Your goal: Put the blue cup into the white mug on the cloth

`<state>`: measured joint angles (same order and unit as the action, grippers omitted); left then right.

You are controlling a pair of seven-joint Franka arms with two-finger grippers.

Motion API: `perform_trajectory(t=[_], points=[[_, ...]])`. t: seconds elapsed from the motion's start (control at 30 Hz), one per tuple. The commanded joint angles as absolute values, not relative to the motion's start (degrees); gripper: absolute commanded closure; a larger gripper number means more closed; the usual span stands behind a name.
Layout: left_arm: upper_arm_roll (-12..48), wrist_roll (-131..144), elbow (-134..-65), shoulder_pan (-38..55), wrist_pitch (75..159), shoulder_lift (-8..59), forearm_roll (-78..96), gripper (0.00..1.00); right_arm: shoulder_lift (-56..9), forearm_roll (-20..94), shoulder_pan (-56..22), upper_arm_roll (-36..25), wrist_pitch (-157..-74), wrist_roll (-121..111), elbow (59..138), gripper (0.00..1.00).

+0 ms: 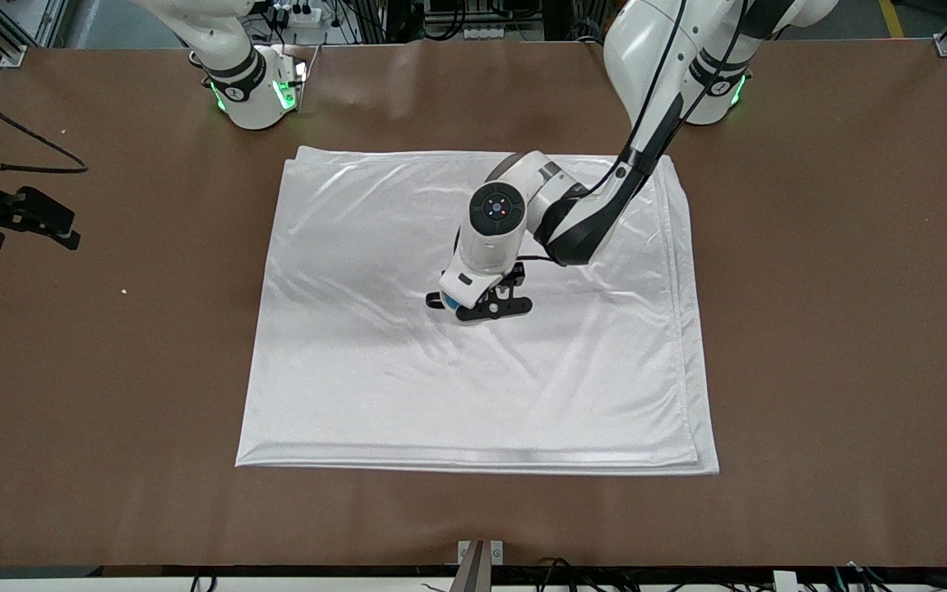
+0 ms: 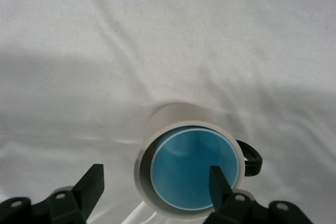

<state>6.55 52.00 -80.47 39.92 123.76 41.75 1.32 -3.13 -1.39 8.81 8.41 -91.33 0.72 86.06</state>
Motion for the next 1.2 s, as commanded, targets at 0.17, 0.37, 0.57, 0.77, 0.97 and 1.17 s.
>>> perform_trajectory(t=[0.17, 0.37, 0.57, 0.77, 0.97, 1.17], points=[[4.05, 49.31, -80.24, 39.03, 121.12, 38.76, -0.44, 0.0, -2.11, -0.26, 8.35, 5.98, -90.97, 0.0, 87.89, 0.0], [2.99, 45.62, -80.33, 35.34, 119.88, 37.62, -0.53, 0.0, -1.32, -0.26, 8.35, 5.89, -90.97, 0.09, 88.94, 0.0], [2.81, 40.97, -80.42, 30.33, 119.71, 37.53, -0.53, 0.0, -0.53, -0.26, 7.65, 5.54, -91.32, 0.09, 89.91, 0.0], [2.81, 34.2, -80.42, 24.44, 117.51, 36.39, -0.53, 0.0, -0.26, -0.26, 5.71, 2.99, -91.05, 0.09, 89.83, 0.0], [2.81, 28.75, -80.42, 19.69, 116.72, 35.77, -0.61, 0.0, -0.26, -0.26, 5.71, 2.99, -91.14, 0.09, 89.82, 0.0], [2.81, 22.16, -80.42, 14.68, 116.72, 35.25, -0.62, 0.0, -0.44, -0.26, 5.71, 3.16, -91.41, 0.09, 89.74, 0.0]])
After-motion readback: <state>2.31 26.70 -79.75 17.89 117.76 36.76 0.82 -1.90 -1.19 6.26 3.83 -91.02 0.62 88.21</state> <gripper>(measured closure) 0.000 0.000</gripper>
